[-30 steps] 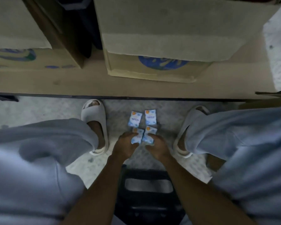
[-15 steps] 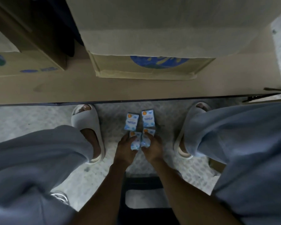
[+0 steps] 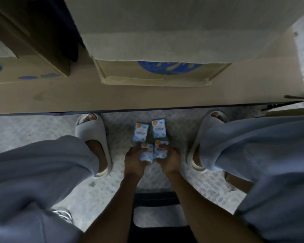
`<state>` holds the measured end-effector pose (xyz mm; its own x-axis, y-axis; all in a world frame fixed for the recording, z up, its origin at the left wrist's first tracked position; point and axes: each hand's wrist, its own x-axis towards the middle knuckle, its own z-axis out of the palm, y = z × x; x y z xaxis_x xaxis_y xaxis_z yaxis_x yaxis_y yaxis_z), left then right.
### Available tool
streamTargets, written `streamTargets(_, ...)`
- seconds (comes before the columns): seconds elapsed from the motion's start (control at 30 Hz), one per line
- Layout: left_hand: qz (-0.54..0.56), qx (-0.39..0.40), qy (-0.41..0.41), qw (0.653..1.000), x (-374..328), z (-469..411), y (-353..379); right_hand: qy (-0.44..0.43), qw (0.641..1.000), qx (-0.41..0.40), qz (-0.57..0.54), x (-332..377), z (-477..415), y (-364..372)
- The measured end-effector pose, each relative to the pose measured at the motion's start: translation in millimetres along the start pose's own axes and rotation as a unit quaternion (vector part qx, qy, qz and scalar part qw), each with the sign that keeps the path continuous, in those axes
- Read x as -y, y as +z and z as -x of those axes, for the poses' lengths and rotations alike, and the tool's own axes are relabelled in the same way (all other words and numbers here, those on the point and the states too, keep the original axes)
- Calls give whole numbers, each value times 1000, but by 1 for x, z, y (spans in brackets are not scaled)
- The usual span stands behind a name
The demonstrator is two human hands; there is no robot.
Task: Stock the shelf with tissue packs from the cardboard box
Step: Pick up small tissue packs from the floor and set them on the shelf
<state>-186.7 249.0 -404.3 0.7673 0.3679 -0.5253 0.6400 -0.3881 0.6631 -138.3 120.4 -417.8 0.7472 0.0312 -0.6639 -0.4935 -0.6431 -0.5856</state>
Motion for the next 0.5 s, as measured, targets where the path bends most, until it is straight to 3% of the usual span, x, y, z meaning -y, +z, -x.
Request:
streamTargets(0.23, 36, -11, -9, 999, -1, 3, -1, -33, 999, 3, 12, 5, 7, -13)
streamTargets(0.3, 39, -10, -2, 999, -5, 5, -6, -45, 997, -6, -61, 11, 13, -20)
streamTargets(0.5, 69, -28, 23, 997, -28, 17, -28, -93, 993, -48, -60, 32, 39, -44)
